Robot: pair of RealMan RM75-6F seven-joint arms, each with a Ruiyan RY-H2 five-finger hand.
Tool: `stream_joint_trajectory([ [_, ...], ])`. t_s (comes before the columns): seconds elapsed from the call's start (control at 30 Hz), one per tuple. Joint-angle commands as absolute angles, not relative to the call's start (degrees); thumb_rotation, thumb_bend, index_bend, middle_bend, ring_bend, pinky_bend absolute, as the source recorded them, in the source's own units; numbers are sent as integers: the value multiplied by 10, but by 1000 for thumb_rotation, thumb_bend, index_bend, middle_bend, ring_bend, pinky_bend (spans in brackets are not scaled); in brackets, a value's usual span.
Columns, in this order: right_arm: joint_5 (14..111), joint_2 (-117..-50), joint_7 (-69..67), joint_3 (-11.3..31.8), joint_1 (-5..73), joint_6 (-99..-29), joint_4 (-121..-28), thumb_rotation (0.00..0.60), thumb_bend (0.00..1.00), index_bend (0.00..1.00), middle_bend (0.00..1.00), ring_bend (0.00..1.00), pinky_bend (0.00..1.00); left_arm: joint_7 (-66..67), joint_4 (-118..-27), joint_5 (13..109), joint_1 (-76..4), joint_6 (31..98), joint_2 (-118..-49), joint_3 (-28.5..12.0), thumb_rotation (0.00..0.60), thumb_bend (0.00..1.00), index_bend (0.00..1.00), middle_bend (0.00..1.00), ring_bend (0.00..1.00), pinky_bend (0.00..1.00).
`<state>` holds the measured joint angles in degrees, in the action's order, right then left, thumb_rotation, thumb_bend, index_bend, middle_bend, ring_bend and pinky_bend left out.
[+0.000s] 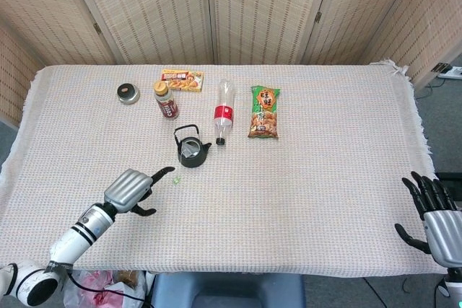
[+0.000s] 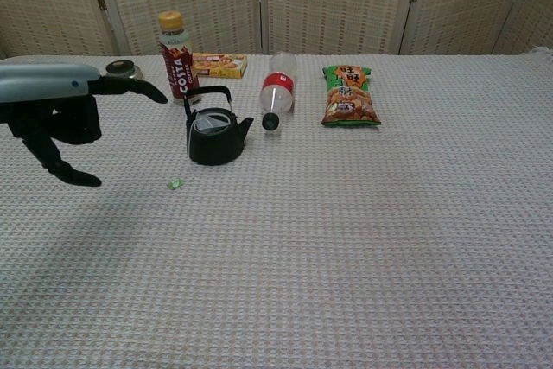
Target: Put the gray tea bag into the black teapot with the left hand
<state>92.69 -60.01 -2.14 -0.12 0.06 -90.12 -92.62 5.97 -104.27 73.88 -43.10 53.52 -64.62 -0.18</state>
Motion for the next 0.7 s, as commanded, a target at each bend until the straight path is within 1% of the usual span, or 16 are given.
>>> stream_joint_trajectory([
  [0.03,932,-598,-27,-3,-1,-905,-924,600,190,0,0,0,0,1,-1059,732,-439,514,-629,-28,600,722,24,1000,1000,1000],
  [0.07,935,-598,-28,-4,-1,-906,-923,600,190,0,0,0,0,-26,-1060,721,-447,491,-621,-36,600,898,6,1000,1000,1000],
  [0.1,936,-598,-29,-4,-1,-907,-923,600,190,0,0,0,0,-40,-1059,715,-453,476,-616,-41,600,978,0,1000,1000,1000],
  [0.13,937,-598,-30,-5,-1,-907,-922,600,190,0,0,0,0,-51,-1056,709,-458,461,-614,-44,600,1000,0,1000,1000,1000],
  [0.23,939,-598,-31,-6,-2,-907,-921,600,190,0,0,0,0,-61,-1036,685,-480,410,-617,-49,600,1000,0,1000,1000,1000],
  [0.37,942,-599,-28,-7,-2,-906,-922,600,190,0,0,0,0,-44,-992,644,-515,352,-643,-53,600,1000,0,1000,1000,1000],
  [0.57,933,-600,-22,-4,5,-890,-923,600,190,0,0,0,0,-4,-943,574,-563,320,-672,-64,600,1000,0,1000,1000,1000],
  [0.7,928,-599,-21,-3,8,-883,-924,600,190,0,0,0,0,46,-918,519,-597,313,-687,-52,600,1000,0,1000,1000,1000],
])
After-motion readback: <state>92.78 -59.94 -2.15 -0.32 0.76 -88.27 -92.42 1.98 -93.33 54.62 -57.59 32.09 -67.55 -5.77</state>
